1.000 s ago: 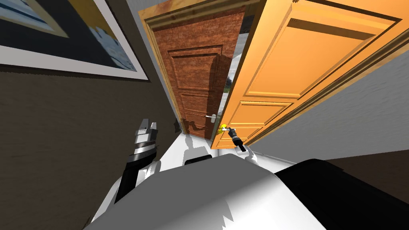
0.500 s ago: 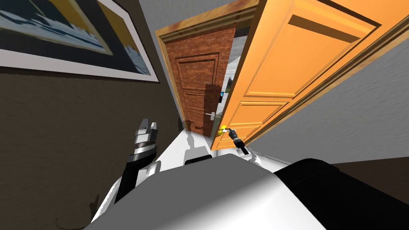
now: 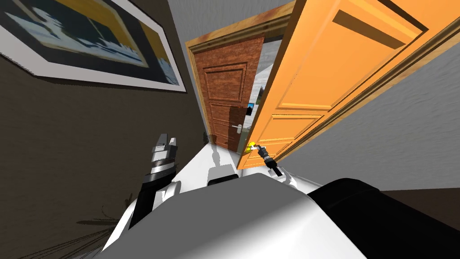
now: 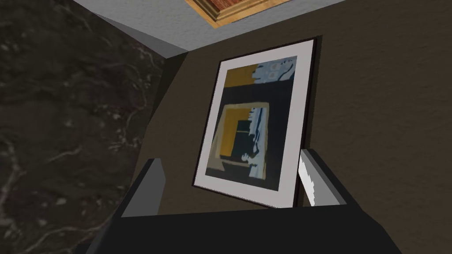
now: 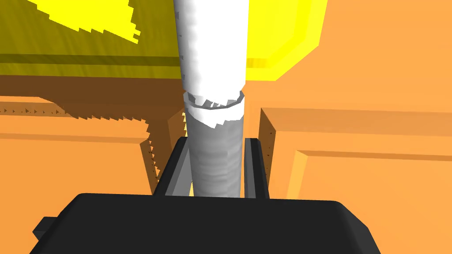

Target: Pull the door open

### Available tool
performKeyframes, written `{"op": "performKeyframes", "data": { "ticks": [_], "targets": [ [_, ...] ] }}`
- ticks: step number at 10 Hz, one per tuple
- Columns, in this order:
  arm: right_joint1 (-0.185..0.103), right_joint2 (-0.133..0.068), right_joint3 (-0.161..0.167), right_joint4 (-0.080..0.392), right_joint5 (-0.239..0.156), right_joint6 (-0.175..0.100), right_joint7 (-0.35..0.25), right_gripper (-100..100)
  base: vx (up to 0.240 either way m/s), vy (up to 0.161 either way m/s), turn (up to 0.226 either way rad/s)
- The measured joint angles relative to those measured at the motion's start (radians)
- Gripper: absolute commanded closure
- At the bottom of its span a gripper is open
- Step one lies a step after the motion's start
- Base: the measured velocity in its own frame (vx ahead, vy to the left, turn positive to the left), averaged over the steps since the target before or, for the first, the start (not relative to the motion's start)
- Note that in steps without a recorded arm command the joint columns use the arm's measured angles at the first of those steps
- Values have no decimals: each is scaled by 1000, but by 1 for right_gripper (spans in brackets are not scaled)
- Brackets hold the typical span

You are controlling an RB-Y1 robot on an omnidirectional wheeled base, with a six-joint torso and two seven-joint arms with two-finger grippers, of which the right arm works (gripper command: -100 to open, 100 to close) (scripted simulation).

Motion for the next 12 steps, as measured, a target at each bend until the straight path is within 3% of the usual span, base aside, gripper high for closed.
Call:
{"op": "performKeyframes", "data": {
  "ticks": [6,8,12],
  "targets": [
    [33,-43,12,21,9,-85,-42,100,-200,-57,112],
    [47,-46,20,16,13,-98,-50,100,-123,-46,74],
    [47,-68,20,41,17,-139,-68,100,-226,-90,173]
  ]
}}
